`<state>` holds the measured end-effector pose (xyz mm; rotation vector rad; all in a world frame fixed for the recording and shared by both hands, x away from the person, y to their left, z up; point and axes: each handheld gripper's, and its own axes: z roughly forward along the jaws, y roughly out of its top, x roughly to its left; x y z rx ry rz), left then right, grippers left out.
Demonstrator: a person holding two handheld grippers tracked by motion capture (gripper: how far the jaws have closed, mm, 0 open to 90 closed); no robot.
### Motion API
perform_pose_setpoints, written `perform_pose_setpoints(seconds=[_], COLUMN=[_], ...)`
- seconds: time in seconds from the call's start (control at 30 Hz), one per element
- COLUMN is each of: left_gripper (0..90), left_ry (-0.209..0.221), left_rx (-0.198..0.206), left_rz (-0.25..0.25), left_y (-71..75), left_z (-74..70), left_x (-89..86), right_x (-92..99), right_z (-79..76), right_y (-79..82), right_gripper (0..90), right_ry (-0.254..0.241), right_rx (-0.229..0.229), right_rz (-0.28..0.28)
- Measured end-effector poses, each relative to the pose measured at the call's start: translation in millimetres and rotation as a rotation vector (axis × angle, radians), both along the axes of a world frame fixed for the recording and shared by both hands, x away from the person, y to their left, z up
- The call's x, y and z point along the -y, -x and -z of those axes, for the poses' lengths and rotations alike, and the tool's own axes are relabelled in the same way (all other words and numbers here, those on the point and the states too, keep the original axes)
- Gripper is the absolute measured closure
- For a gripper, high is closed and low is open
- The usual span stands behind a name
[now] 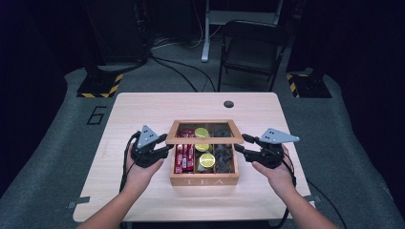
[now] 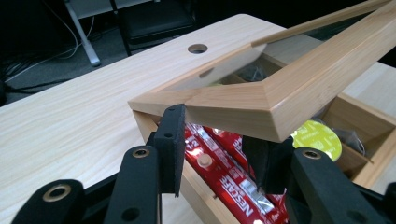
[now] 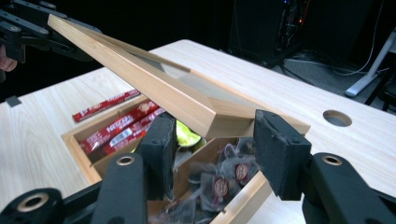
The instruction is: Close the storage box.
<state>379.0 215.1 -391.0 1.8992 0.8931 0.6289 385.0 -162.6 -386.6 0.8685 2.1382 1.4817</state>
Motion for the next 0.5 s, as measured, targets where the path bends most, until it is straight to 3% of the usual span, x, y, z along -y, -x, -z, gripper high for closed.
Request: perform_pose_setpoints(seconds=[0.27, 0.5], left_gripper=[59.2, 57.8], left_ry=[0.012, 0.034], left_rx=[-0.014, -0.039], left_rz=[0.023, 0.033], left_y=[13.5, 22.6], left_z=[9.0, 25.7], left_x=[-2.3, -3.7], right_x=[1.1, 1.6], right_z=[11.8, 28.0], right_y=[6.6, 14.2], right_gripper=[49.8, 49.8], right_ry=[0.005, 0.015], right_rx=[-0.014, -0.029], right_rz=[-0.004, -0.006])
